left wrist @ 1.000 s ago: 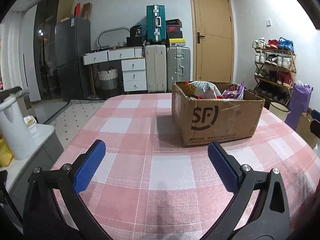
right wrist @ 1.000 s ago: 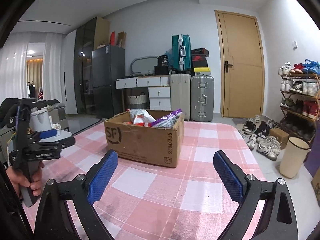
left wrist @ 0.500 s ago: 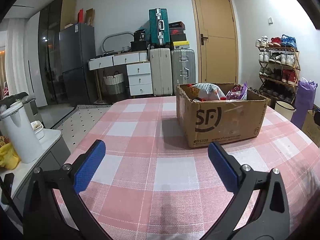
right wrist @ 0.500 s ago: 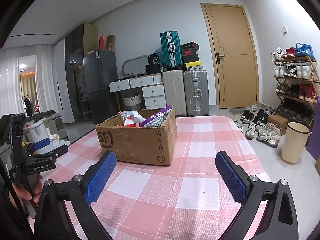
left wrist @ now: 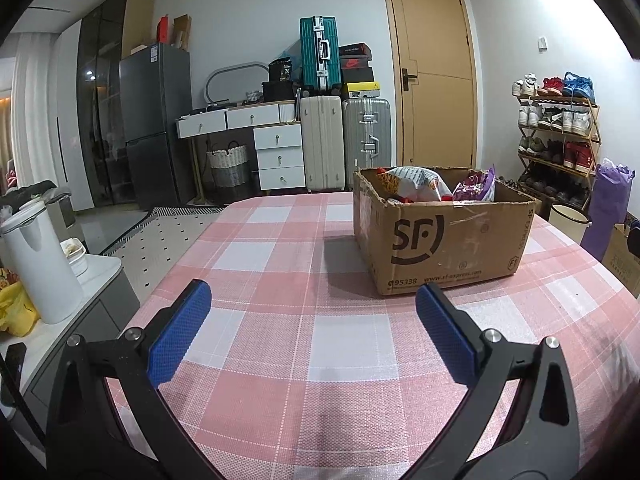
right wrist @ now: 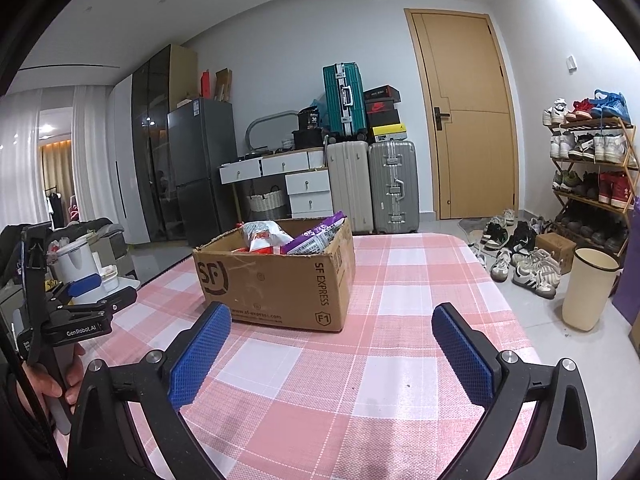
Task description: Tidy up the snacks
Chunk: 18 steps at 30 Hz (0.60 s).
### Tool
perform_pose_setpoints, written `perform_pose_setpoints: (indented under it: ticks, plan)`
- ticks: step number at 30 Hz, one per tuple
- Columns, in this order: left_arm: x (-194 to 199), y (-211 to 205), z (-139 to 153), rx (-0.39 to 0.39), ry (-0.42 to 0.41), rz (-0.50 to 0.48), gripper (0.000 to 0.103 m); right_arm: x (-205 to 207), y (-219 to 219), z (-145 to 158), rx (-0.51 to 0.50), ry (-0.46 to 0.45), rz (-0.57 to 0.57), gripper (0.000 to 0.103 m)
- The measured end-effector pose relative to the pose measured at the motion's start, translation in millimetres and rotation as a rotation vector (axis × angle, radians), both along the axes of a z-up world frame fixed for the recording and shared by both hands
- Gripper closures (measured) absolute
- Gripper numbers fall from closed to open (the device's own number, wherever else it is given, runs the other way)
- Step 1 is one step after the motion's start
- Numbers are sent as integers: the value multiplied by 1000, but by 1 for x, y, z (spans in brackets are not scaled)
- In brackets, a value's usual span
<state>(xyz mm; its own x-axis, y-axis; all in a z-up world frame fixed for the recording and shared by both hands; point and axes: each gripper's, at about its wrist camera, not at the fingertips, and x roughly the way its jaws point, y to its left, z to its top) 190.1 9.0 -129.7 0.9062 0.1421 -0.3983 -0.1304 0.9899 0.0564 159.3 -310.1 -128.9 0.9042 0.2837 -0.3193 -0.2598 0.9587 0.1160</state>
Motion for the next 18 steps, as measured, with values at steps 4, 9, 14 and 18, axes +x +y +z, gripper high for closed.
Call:
perform_pose_setpoints:
  ticks: [4, 9, 14, 18]
  plan:
    - [-1, 1, 0, -3, 4, 1, 1, -1, 0, 0, -1, -4, 3, 1]
    - [0, 1, 0, 1, 3, -1, 1, -1, 0, -2, 0, -3, 3, 1]
    - [-1, 1, 0, -2, 0, 6, 1, -1, 1, -2, -5, -3, 3, 1]
    - [-2, 4, -2, -9, 3, 8, 1, 0, 1, -3, -10, -3, 8, 1]
